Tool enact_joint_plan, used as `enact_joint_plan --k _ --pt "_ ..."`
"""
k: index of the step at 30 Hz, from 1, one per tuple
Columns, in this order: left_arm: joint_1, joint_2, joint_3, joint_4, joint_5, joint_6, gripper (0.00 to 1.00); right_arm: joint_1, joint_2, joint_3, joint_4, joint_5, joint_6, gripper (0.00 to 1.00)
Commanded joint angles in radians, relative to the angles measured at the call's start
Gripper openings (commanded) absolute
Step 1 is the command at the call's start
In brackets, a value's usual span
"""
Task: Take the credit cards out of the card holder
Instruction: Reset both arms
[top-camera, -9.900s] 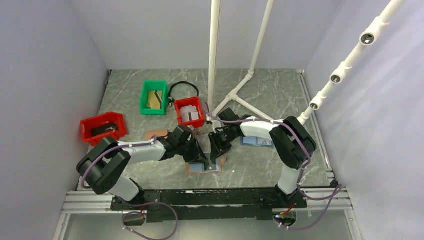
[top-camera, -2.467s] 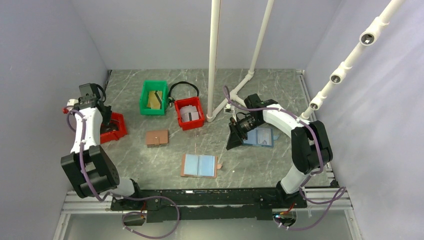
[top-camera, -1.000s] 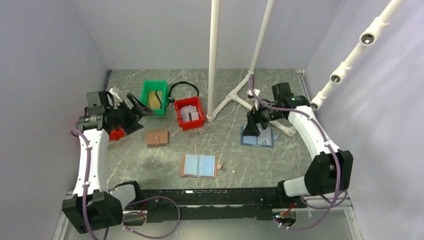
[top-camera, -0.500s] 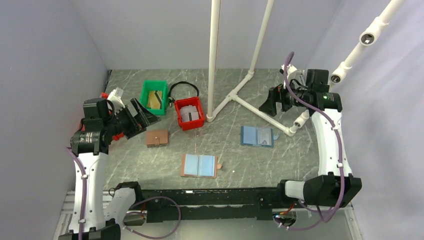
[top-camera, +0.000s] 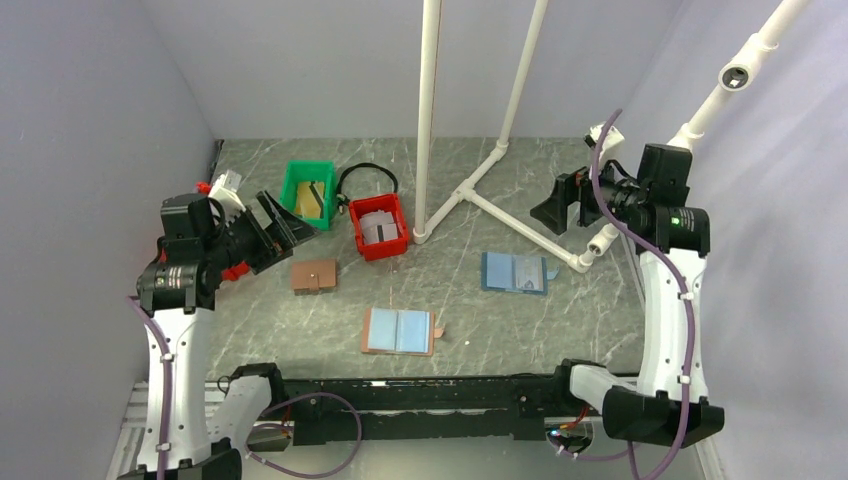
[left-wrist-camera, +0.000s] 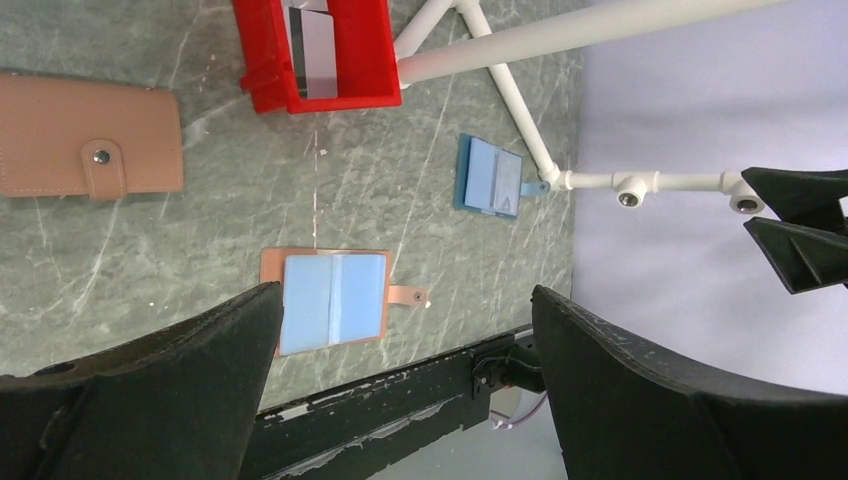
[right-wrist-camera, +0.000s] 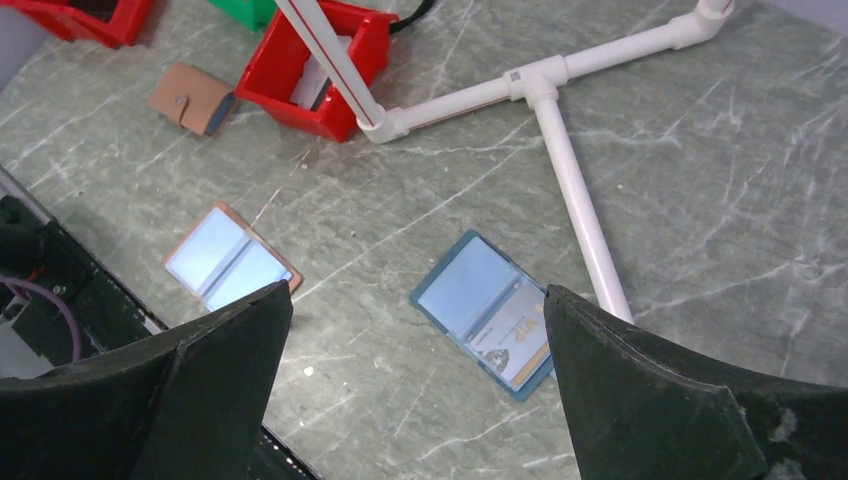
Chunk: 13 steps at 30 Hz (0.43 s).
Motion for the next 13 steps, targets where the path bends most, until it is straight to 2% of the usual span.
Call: enact_joint_plan --k 1,9,13 --pt "-0.003 -0.026 0.018 0.052 0.049 -0.011 0.99 -0.005 -0.055 0.001 0.049 0.046 0.062 1.00" --pt "-0.003 -0.061 0.023 0.082 0.096 0.112 1.00 -0.064 -0.032 0.008 0.063 -0.081 0.113 1.00" --pt "-0.003 -0.092 -0.028 0.146 0.100 0.101 0.99 -0.095 -0.015 0.006 0.062 -0.166 0.097 1.00"
